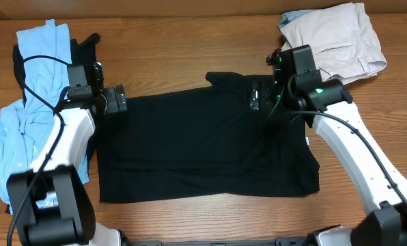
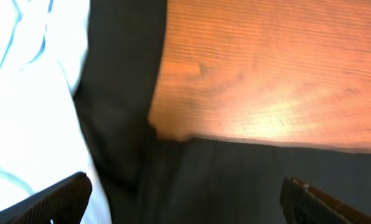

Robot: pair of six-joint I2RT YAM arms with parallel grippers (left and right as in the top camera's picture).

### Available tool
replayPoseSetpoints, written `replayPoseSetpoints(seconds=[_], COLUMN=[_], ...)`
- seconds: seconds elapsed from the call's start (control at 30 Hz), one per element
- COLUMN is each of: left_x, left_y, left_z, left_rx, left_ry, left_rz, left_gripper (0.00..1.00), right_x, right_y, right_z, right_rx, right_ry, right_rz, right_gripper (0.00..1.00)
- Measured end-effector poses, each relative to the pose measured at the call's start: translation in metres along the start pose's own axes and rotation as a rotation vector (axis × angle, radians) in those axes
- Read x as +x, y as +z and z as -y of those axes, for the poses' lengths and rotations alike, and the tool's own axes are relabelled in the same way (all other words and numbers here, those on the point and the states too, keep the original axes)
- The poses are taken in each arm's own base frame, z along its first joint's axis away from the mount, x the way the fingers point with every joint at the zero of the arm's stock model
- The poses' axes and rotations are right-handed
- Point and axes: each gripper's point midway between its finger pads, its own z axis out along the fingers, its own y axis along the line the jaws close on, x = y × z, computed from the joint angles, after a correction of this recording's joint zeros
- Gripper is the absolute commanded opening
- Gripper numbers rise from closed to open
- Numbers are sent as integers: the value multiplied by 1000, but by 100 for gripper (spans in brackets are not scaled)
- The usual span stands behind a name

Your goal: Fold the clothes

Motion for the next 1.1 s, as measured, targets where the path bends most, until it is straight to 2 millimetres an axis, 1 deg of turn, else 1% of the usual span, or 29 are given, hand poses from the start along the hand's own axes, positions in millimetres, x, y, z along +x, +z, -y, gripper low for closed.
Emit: replayPoseSetpoints(seconds=[0.07,0.2,0.27,0.37,0.47,0.53,0.7,0.8,0.83,0.9,1.0,1.07,1.1], left_x=[-7,-17,-16,-8,1,4,6,9,11,16,20,20,20], left_y=[11,26,34,47,57,60,61,64,66,70,73,73,73], left_z=[0,6,9,11,13,13,13,13,13,13,11,11,11], left_rx=[10,36,43,52,57,57,57,56,56,53,44,44,44], left_ry=[35,93,114,132,140,145,145,143,142,144,133,128,127], left_rz=[34,84,86,68,39,30,26,16,9,-7,-18,-18,-19], left_gripper=[99,90,87,84,77,73,71,63,62,64,63,58,53], right_x=[2,3,5,8,8,8,6,7,6,6,7,8,8], right_y=[4,5,5,5,5,5,5,5,5,5,5,5,5], right_z=[0,0,0,0,0,0,0,0,0,0,0,0,0], right_rx=[-2,-3,-2,-2,-2,-5,-6,-7,-7,-7,-6,-6,-5], right_ry=[-2,-5,-7,-6,-7,-6,-8,-7,-7,-8,-7,-6,-7], right_rz=[-13,-19,-28,-39,-40,-40,-32,-33,-33,-33,-35,-37,-38], right_gripper=[88,88,88,88,88,88,89,89,89,89,89,89,89])
